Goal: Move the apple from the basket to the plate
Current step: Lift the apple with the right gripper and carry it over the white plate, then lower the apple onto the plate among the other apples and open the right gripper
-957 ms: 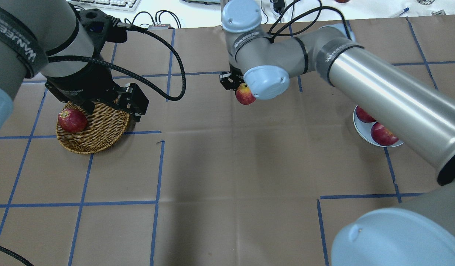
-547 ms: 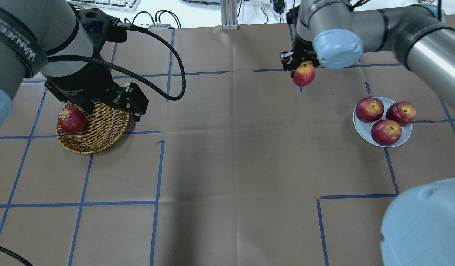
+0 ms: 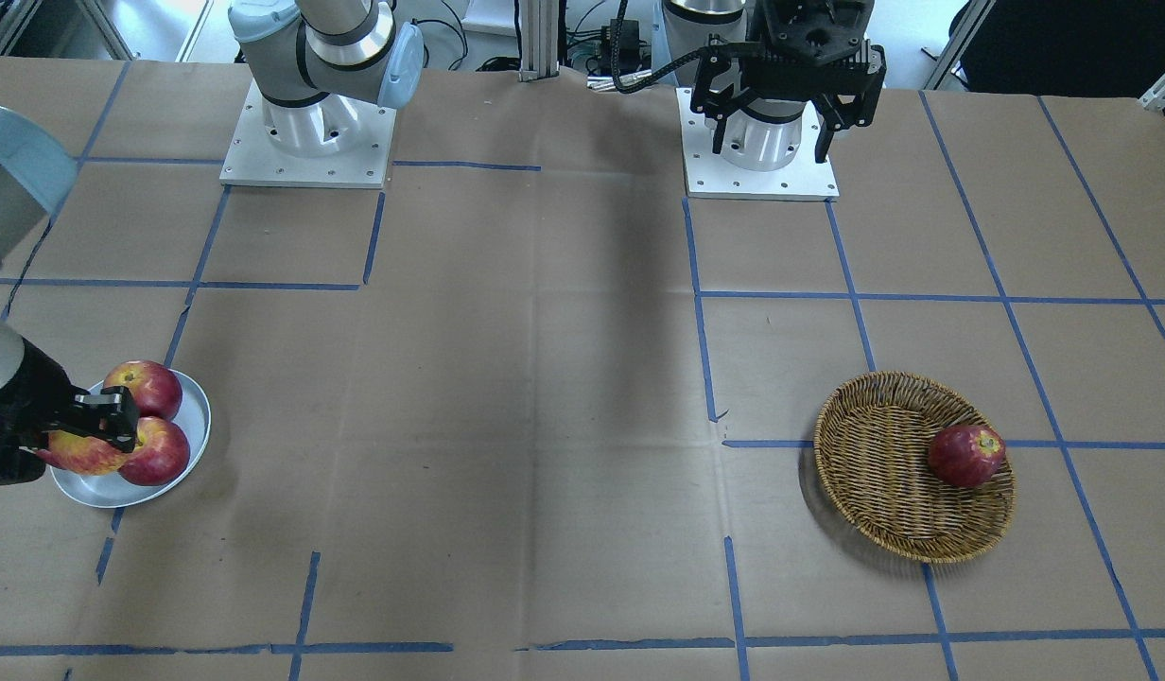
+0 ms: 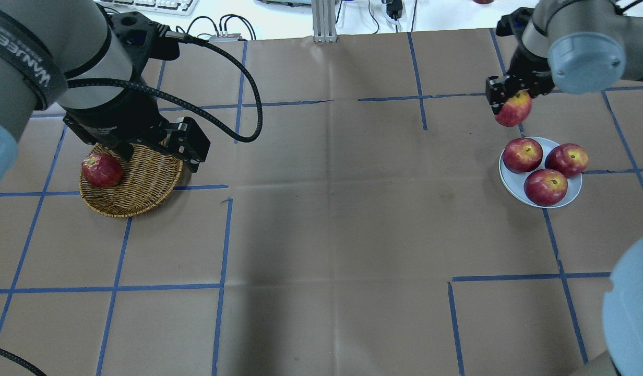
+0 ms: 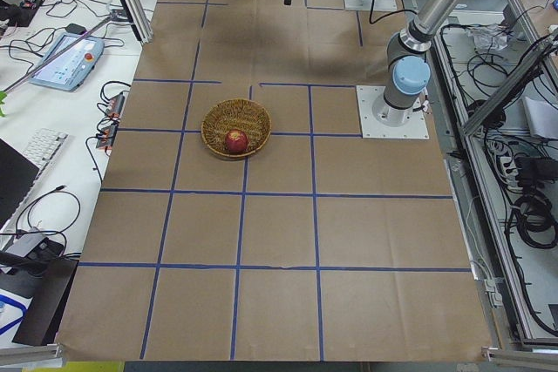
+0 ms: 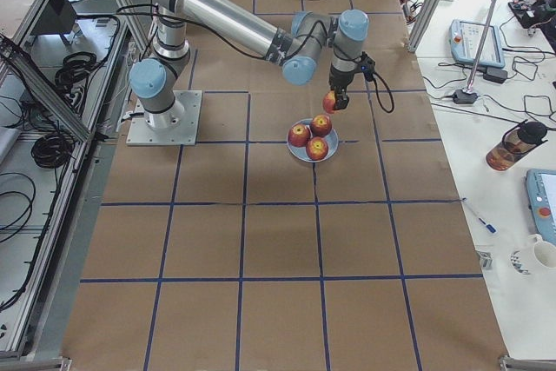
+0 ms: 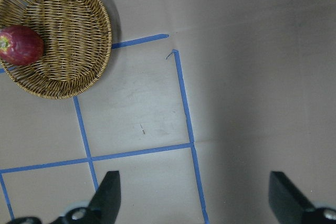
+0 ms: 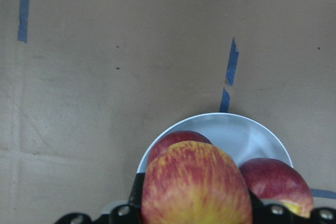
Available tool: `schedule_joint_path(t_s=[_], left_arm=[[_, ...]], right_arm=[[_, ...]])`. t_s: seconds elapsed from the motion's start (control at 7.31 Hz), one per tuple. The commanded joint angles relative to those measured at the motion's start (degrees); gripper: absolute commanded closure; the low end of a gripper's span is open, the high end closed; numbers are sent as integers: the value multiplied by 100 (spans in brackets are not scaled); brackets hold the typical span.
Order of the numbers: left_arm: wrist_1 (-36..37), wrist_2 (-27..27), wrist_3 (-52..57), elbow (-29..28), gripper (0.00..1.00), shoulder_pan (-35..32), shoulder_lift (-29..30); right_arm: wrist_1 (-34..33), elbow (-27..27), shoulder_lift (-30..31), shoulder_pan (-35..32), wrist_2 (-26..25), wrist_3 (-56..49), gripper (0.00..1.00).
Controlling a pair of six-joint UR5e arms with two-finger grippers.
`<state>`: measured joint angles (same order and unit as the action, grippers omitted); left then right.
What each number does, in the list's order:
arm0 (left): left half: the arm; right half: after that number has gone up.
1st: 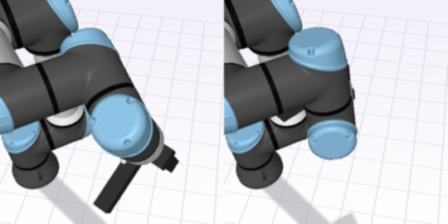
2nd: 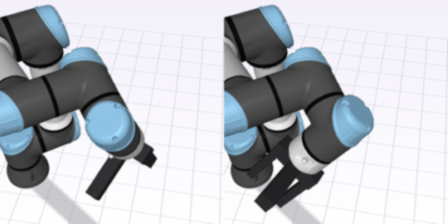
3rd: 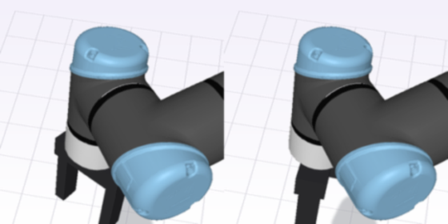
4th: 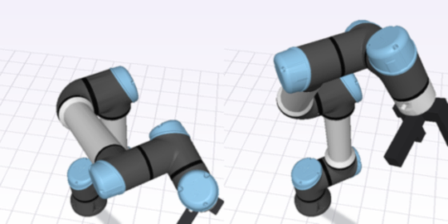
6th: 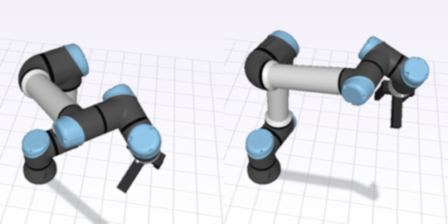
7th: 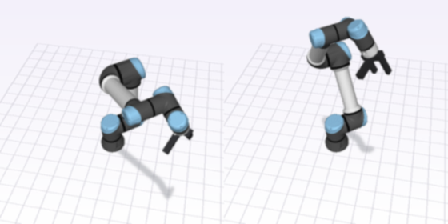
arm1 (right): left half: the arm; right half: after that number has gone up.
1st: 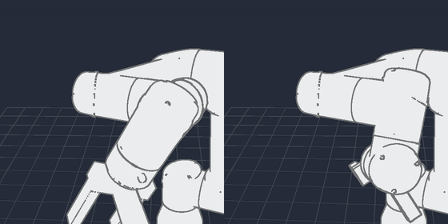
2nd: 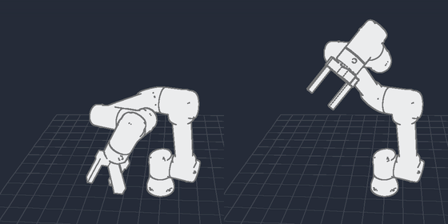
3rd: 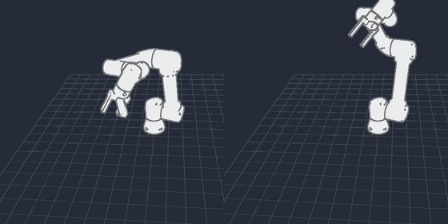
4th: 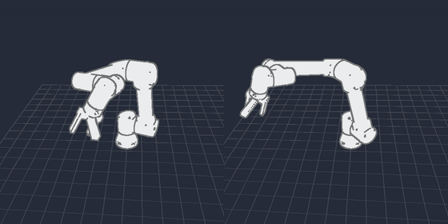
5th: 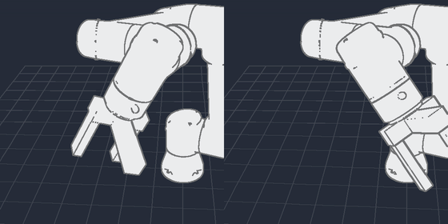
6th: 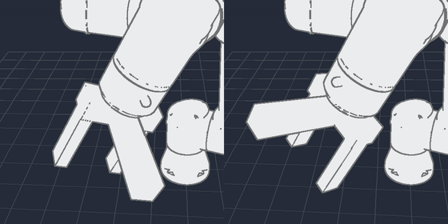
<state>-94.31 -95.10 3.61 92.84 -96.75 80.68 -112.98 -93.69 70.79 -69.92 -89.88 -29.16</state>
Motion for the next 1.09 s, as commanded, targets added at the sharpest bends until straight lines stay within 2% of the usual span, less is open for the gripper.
schedule_joint_path(t_s=[0.0, 0.27, 0.41, 0.96], left_arm=[[0, 0, -1, -2, 1, -2, 0], [0, 0, -1, 6, 1, -2, 0], [0, 0, -1, 6, 1, -2, 0], [0, 0, -1, 6, 1, -2, -9]], right_arm=[[13, -280, 67, 618, 163, -695, 50], [-65, -789, 259, 594, 181, -644, 50], [-83, -870, 373, 576, 190, -617, 50], [-461, -862, 77, 576, 137, -582, 49]])
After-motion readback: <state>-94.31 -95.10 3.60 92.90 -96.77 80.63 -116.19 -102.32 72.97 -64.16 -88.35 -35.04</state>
